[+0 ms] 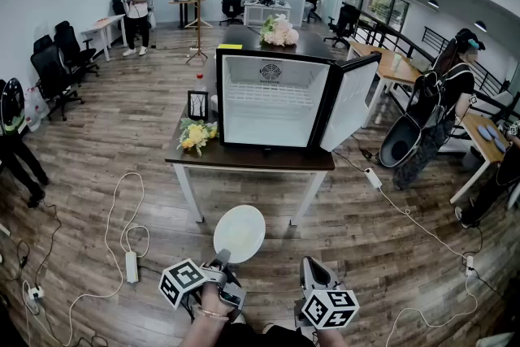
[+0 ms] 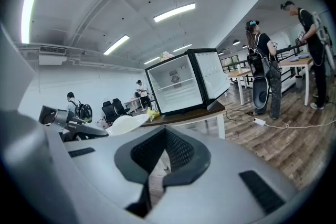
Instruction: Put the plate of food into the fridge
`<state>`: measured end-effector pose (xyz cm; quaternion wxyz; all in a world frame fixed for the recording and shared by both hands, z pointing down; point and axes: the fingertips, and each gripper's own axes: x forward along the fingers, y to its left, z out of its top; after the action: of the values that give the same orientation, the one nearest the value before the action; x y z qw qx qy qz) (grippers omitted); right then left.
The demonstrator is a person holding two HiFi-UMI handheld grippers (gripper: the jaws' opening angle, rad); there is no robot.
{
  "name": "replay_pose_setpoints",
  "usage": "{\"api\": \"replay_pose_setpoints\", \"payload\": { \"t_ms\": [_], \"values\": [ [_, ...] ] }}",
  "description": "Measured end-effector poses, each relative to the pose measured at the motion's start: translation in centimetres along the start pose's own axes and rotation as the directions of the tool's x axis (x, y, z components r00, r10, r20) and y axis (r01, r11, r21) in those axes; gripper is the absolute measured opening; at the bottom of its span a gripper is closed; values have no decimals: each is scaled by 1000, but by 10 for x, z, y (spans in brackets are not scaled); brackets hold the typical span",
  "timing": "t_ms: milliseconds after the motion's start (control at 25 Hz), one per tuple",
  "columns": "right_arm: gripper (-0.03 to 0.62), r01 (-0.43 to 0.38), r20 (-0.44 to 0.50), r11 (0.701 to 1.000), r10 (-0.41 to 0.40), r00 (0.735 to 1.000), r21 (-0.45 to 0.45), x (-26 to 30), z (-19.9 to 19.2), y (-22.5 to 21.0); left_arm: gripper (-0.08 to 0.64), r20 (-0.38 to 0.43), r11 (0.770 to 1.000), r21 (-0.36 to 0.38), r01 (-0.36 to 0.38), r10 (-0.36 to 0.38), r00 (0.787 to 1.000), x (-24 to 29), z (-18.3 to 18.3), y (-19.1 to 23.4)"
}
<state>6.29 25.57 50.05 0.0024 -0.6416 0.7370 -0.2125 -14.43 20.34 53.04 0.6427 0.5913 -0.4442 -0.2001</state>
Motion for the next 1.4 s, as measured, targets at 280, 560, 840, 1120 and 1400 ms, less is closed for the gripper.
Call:
{"api": "replay_pose_setpoints", "payload": {
  "t_ms": [280, 560, 840, 1120, 1400],
  "values": [
    [6, -18, 8, 1000, 17, 1000, 14, -1, 3, -10, 37, -15, 1000, 8, 13, -13, 1000, 11, -18, -7],
    [8, -9, 20, 998, 7, 1000, 66, 10, 3, -23, 37, -24, 1000, 19, 9, -9, 1000, 24, -18, -8],
    [8, 7, 39, 994, -12, 999, 109, 22, 0, -27, 38, -47, 999, 36, 18, -16, 999, 36, -11, -8],
    [8, 42, 44, 990, -48, 998, 136, 27, -11, -21, 40, -77, 998, 45, 38, -34, 996, 42, 3, -9],
    [8, 63, 41, 986, -71, 997, 155, 30, -12, -23, 40, -95, 999, 37, 30, -27, 995, 47, 9, -9]
  ]
}}
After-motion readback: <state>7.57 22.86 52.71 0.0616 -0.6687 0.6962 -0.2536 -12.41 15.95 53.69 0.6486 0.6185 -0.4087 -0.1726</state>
